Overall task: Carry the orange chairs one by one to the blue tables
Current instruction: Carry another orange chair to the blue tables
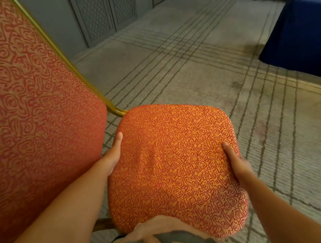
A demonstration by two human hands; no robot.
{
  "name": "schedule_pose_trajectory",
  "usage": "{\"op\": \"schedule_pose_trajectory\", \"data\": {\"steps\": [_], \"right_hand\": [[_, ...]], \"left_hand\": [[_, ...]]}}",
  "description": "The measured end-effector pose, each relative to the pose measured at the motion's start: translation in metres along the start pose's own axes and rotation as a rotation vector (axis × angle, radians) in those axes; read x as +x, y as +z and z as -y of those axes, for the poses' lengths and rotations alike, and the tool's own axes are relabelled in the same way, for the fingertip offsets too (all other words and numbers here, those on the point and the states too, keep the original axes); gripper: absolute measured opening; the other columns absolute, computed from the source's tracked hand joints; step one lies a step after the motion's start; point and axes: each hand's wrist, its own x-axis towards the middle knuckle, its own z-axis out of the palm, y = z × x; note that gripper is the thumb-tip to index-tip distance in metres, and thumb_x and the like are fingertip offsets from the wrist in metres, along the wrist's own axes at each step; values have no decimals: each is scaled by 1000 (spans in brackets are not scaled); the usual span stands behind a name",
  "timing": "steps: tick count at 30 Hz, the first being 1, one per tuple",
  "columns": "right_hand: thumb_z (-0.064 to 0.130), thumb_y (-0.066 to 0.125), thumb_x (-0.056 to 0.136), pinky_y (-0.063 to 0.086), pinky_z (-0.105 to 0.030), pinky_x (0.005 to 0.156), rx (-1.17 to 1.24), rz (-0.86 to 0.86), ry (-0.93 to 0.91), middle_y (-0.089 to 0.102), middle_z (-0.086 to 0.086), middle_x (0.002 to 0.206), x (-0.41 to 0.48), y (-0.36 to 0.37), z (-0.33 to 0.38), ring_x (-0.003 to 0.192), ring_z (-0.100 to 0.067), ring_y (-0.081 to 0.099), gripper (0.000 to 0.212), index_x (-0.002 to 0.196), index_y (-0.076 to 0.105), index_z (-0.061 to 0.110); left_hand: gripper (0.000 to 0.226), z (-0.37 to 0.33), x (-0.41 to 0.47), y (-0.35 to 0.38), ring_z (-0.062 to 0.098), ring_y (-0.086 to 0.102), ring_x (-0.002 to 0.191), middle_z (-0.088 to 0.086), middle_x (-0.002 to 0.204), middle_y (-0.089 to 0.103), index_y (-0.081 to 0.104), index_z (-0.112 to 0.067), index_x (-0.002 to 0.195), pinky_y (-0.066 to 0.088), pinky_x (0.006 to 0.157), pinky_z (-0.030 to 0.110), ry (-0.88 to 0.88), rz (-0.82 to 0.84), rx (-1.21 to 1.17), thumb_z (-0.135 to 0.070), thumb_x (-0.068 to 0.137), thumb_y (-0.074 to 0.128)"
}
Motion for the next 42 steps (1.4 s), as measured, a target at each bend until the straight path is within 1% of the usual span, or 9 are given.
{"op": "schedule_pose_trajectory", "data": {"steps": [4, 9, 12, 15, 21, 28, 34, 38, 42], "right_hand": [[87, 64, 53, 46, -39, 101, 64, -24, -4, 64, -15, 123, 52, 45, 63, 109, -29, 61, 110, 128, 60, 6], [73, 65, 71, 43, -32, 86, 57, -78, -46, 60, -11, 106, 101, 63, 143, 96, -25, 58, 86, 120, 63, 3], [76, 65, 66, 47, -33, 85, 31, -114, -56, 64, -7, 91, 131, 69, 181, 91, -25, 61, 69, 87, 65, 11], [79, 64, 62, 48, -32, 84, 14, -141, -37, 64, -3, 84, 167, 75, 210, 89, -24, 63, 63, 72, 58, 17], [79, 64, 65, 49, -35, 90, 10, -116, -14, 64, -10, 98, 281, 79, 276, 94, -26, 62, 86, 109, 68, 5], [76, 65, 68, 45, -31, 82, 32, -110, -26, 64, -11, 101, 401, 49, 385, 87, -24, 61, 78, 107, 66, 9], [82, 64, 63, 47, -34, 89, 96, -162, 32, 65, -13, 108, 478, 28, 433, 95, -25, 60, 96, 120, 64, 4], [75, 65, 69, 44, -33, 89, 125, -194, 55, 64, -15, 114, 524, 19, 461, 96, -25, 57, 93, 126, 60, 1], [77, 66, 67, 47, -37, 96, 120, -218, 87, 65, -16, 115, 581, 22, 495, 103, -28, 61, 96, 125, 60, 1]], "left_hand": [[82, -100, 47, -3, 26, 61, 103, 8, 122, 64, 59, -24, 127, 46, 92, 35, 48, 61, 28, -83, 82, 25], [123, -172, 131, -3, 31, 63, 110, 10, 120, 67, 59, -25, 131, 44, 103, 52, 20, 146, 34, -104, 40, 35], [98, -214, 151, 16, 32, 60, 113, 13, 127, 63, 56, -25, 133, 43, 104, 49, -18, 195, 4, -93, 69, 25], [103, -243, 192, 34, 33, 60, 113, 13, 126, 64, 56, -25, 133, 42, 104, 52, -36, 188, 33, -96, 64, 27], [96, -331, 274, 92, 30, 63, 104, 11, 121, 66, 59, -22, 130, 48, 95, 40, -33, 201, 34, -89, 75, 20], [90, -446, 342, 174, 28, 64, 95, 12, 103, 69, 60, -22, 124, 51, 79, 33, -6, 211, 17, -86, 77, 20], [118, -546, 397, 230, 28, 64, 105, 8, 115, 69, 61, -23, 128, 47, 99, 44, 50, 196, 107, -103, 44, 34], [101, -596, 431, 272, 27, 64, 103, 7, 111, 70, 63, -24, 124, 49, 93, 36, 56, 244, 149, -97, 63, 27], [130, -632, 513, 299, 28, 64, 107, 7, 118, 69, 60, -27, 128, 46, 101, 47, 52, 223, 191, -106, 28, 37]]}}
